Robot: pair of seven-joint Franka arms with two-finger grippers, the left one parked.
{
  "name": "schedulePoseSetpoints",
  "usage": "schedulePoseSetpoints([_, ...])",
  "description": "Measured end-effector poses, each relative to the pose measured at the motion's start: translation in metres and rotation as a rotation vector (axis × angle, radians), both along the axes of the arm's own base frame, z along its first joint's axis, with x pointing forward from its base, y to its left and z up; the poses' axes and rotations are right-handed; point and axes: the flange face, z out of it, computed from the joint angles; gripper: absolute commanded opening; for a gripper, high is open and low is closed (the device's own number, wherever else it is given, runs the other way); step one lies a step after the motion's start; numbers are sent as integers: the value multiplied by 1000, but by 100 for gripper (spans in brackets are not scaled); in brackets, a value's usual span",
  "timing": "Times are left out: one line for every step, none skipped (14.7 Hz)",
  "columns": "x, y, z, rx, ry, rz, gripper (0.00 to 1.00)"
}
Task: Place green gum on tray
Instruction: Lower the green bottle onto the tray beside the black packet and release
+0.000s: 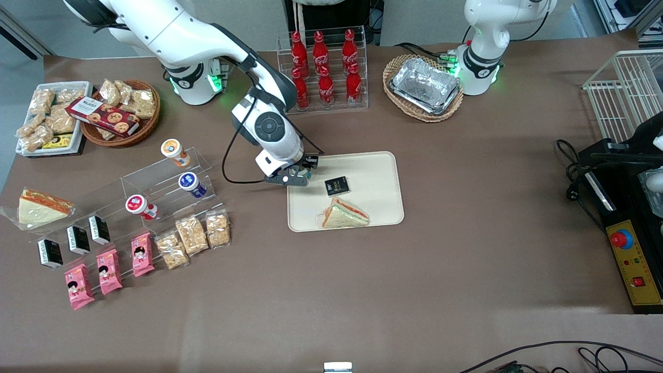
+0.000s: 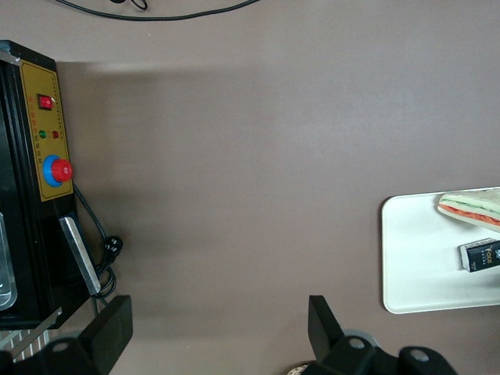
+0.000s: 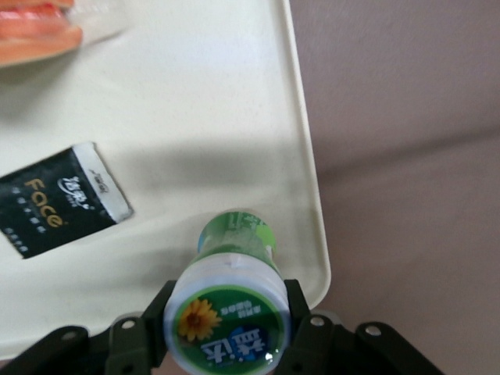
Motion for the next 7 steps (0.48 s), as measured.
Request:
schedulePoseSetpoints([-4, 3, -6, -3, 1, -1, 0])
schedulePoseSetpoints([-6, 6, -10, -3, 4, -1, 0])
schedulePoseSetpoints([-8, 7, -12, -2, 5, -1, 11])
schedulePoseSetpoints([-8, 8, -12, -2, 3, -2, 56])
schedulePoseSetpoints([-8, 8, -12, -2, 3, -5, 83])
schedulePoseSetpoints([-8, 8, -12, -3, 4, -13, 86])
schedulePoseSetpoints([-8, 8, -12, -5, 4, -19, 88])
